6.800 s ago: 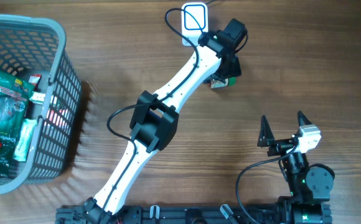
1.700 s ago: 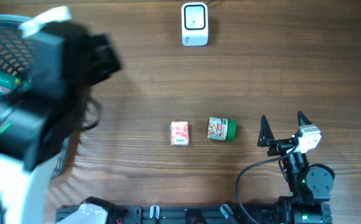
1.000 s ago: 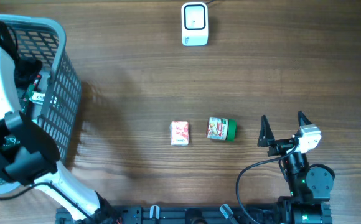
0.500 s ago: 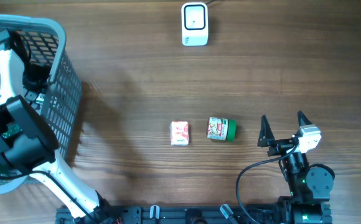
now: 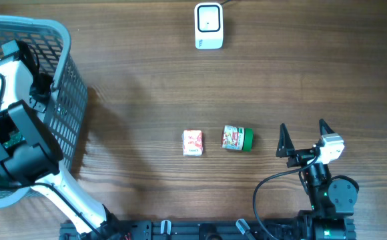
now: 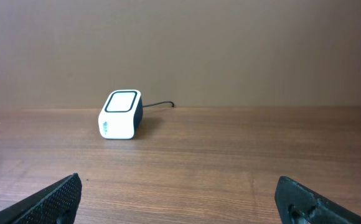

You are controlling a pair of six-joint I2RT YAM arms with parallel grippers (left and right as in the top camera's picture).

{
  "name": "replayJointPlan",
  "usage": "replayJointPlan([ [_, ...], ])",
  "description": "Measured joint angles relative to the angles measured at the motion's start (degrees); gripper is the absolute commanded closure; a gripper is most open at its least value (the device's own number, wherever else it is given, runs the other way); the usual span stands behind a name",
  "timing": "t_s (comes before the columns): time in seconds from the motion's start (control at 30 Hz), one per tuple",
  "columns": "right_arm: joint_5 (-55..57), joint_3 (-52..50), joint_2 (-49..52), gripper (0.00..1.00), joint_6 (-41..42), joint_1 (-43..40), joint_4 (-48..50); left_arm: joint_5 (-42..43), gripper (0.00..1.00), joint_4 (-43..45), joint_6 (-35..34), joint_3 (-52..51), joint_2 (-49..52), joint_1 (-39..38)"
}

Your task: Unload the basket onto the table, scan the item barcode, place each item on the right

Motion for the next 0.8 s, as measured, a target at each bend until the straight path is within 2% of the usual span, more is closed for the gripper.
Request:
replayJointPlan([
  [0.23,0.0,0.0,0.0,0.0,0.0,0.0,0.0,-0.02,0.66,-1.42,0.0,-1.11,-2.14,0.02],
  [0.33,0.0,0.0,0.0,0.01,0.0,0.0,0.0,-0.04,0.65,-2.51,0.0,-1.4,-8.79,0.02],
  [0.4,0.0,0.0,0.0,0.0,0.0,0.0,0.0,-0.22,0.41,-2.54,0.0,-1.4,-12.48,0.02],
  [0.43,0.0,0.0,0.0,0.0,0.0,0.0,0.0,-0.28,0.48,-2.47,-0.02,-1.4,-14.16,0.02],
  [0.47,0.0,0.0,0.0,0.0,0.0,0.0,0.0,-0.39,0.61,-2.38,-0.15,-1.4,-14.64,0.02],
  [0.5,0.0,0.0,0.0,0.0,0.0,0.0,0.0,-0.44,0.67,-1.79,-0.17,-1.46,-14.45,0.02],
  [0.8,0.0,0.0,0.0,0.0,0.0,0.0,0.0,-0.44,0.52,-0.46,2.8,-2.69,-6.75,0.02],
])
